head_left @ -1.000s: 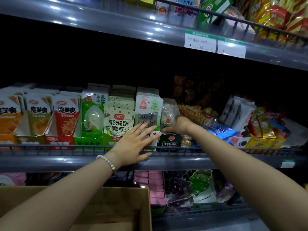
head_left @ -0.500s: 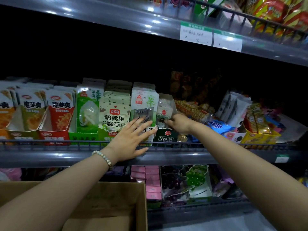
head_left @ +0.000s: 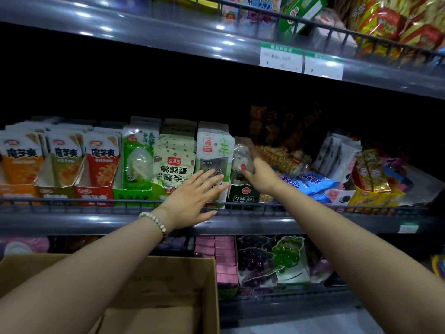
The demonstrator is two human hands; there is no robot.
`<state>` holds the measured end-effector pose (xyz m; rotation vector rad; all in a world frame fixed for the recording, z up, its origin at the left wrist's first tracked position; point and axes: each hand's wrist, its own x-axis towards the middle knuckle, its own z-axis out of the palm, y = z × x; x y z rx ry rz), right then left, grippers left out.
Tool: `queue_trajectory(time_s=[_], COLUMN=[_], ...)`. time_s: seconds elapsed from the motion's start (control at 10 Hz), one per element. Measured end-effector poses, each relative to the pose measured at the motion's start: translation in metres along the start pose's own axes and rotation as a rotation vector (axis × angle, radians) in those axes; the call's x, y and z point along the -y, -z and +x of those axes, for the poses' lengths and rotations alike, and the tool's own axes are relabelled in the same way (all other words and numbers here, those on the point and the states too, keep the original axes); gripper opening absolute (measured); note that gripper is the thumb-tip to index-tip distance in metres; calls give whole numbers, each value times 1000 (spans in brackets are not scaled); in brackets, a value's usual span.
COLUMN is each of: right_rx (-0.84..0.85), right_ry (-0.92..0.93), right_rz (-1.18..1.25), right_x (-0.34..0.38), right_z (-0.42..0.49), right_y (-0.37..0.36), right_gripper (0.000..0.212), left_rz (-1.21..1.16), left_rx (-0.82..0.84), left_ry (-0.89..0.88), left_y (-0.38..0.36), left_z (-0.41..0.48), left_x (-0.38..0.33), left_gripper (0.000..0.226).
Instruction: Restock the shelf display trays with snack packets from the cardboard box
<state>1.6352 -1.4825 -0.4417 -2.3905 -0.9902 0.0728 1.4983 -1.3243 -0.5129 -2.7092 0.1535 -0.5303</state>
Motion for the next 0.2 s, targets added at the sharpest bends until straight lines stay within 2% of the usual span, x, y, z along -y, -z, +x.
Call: queue_trajectory(time_s=[0.1,0.2], right_rx=[110,75], right_ry=[77,29], right_rz=[-108,-156], right_x=[0,6], right_z=[-3,-5], right_y=[-6,3], right_gripper=[58,55], left_rz=[0,-10], left_rx=[11,2], left_ry=[17,65], left_y=[12,36], left_z=[-12,-29], left_x=[2,6], left_gripper=[72,72])
